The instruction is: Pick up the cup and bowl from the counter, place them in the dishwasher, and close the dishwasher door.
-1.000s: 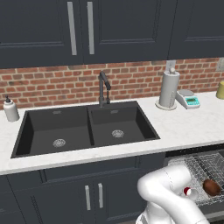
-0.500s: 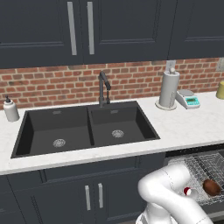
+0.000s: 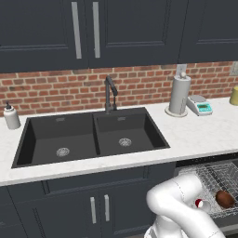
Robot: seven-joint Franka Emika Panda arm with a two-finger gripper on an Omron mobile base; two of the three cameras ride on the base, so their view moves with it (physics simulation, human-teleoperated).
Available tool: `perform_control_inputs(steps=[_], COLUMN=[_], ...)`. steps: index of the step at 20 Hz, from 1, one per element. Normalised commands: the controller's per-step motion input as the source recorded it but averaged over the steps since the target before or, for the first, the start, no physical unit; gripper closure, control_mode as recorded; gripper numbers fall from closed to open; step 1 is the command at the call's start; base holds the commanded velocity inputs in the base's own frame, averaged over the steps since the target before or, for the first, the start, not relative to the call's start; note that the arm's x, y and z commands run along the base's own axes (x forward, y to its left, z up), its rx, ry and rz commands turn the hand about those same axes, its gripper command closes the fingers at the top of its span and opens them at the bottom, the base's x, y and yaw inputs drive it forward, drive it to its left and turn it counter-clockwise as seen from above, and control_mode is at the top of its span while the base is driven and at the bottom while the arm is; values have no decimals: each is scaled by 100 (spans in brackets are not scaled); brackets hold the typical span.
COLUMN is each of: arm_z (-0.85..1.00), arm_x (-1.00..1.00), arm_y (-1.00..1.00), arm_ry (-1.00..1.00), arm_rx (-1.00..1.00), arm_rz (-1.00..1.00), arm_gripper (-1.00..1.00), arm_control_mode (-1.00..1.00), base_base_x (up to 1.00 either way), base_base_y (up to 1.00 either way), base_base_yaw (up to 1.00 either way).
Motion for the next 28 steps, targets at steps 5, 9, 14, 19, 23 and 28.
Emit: perform_control_inputs(steps=[5,9,14,19,23,28], arm_z=[-4,0,8,8,1,0], arm_x=[86,100,100,97,100,100], arm_y=[21,26,24,17,5,0], arm_ry=[-26,-31,-16,-5,0,-3], arm_rx=[0,0,0,0,0,0], arm_rz=[-6,-10,-10,-6,0,7], arm_gripper=[-100,-100,-100,-100,-100,-100], arm_control_mode=[-100,-100,-100,-100,-100,-100], base_base_x=[0,0,0,0,0,0], base_base_y=[0,0,0,0,0,0], base_base_yaw=[0,0,0,0,0,0])
